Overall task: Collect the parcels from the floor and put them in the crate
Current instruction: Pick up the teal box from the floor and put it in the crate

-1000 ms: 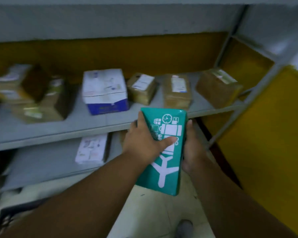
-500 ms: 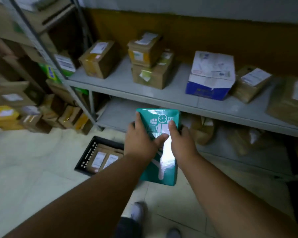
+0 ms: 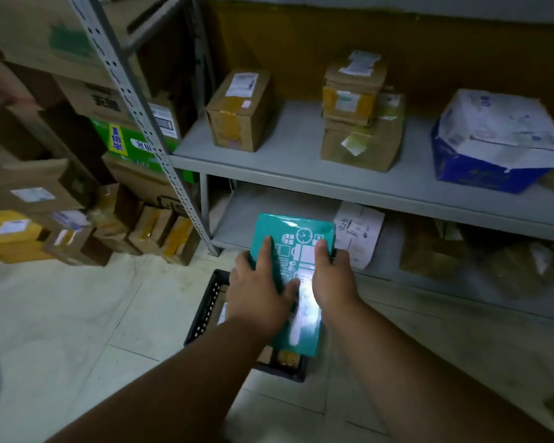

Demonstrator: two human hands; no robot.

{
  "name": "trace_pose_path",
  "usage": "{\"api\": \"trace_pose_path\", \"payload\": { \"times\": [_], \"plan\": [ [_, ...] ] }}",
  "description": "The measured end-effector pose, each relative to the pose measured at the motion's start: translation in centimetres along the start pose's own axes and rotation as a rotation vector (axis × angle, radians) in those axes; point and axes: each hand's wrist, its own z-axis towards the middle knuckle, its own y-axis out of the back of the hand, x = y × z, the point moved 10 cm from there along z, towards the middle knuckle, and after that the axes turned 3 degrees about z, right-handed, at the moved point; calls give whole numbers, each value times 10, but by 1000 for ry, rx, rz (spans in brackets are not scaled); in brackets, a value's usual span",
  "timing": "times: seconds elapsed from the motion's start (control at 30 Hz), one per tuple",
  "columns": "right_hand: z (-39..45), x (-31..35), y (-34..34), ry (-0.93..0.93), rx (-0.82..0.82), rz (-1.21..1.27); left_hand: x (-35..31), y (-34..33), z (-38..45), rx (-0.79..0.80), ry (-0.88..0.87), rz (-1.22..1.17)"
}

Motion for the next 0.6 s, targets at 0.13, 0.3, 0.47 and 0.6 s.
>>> {"api": "trace_pose_path", "payload": {
  "times": [0.13,0.3,0.47,0.6],
  "plan": [
    [3,-17,-110,-90,27,-82,104,18,53,110,64,3],
    [40,-59,-191,-135,41,-293,195,-23,103,203,158,-40],
    [104,-152,-259,-197,54,-478,291,-118,145,215,193,-48],
    [153,-233,-309,-148,81,-634,361,-195,170,281,134,13]
  ]
}}
